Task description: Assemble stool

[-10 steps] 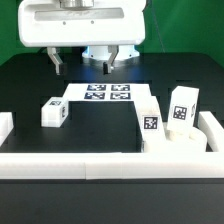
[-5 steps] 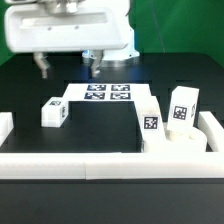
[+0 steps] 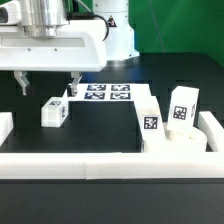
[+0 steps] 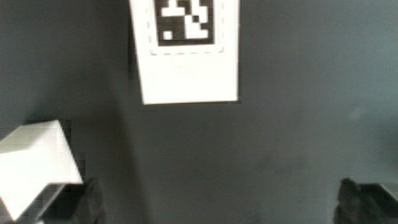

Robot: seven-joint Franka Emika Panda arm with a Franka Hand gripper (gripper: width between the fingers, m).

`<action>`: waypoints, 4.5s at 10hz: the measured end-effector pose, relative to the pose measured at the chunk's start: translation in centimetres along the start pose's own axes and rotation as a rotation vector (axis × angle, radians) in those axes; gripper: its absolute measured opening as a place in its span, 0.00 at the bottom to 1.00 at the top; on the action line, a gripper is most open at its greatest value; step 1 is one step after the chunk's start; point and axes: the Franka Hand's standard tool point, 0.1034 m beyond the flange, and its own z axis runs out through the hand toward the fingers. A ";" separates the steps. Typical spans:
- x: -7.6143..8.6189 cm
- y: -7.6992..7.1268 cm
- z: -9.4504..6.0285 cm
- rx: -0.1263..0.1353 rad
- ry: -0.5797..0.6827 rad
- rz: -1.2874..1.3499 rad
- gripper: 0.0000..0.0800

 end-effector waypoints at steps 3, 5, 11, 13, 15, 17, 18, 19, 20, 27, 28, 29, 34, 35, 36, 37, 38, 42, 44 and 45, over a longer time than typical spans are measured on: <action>-0.7 0.0 0.7 0.039 -0.194 -0.010 0.81; -1.0 0.7 1.3 0.023 -0.296 -0.021 0.81; -1.8 0.0 2.1 0.085 -0.681 -0.025 0.81; -2.1 0.6 2.3 0.056 -0.823 -0.013 0.81; -2.2 0.8 3.0 0.034 -0.944 0.013 0.81; -2.6 0.8 4.0 0.010 -0.987 0.045 0.81; -2.5 0.8 4.3 0.008 -0.976 0.044 0.81; -2.6 1.0 4.5 0.008 -0.974 0.046 0.81; -2.9 1.1 4.8 0.009 -0.978 0.048 0.81; -3.3 1.0 5.4 0.019 -0.983 0.037 0.42; -3.2 1.0 5.4 0.018 -0.982 0.036 0.42; -3.1 0.8 5.3 0.017 -0.977 0.033 0.42; -0.8 -5.2 -0.8 0.001 -0.945 0.035 0.42; -0.3 -6.6 -2.3 -0.008 -0.932 0.042 0.42; 0.7 -8.6 -4.3 -0.035 -0.892 0.103 0.42; 0.3 -8.6 -4.9 -0.020 -0.872 0.072 0.42; 0.0 -8.0 -4.1 -0.024 -0.883 0.086 0.42; 2.0 -9.9 -5.4 -0.015 -0.708 0.063 0.42; 1.6 -12.0 -7.5 -0.007 -0.595 0.081 0.42; 2.5 -13.1 -8.1 -0.003 -0.509 0.081 0.42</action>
Offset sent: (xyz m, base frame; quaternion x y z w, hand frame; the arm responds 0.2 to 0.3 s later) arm -0.0024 -0.0305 -0.0078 -0.0559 -0.1399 -0.0145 0.9885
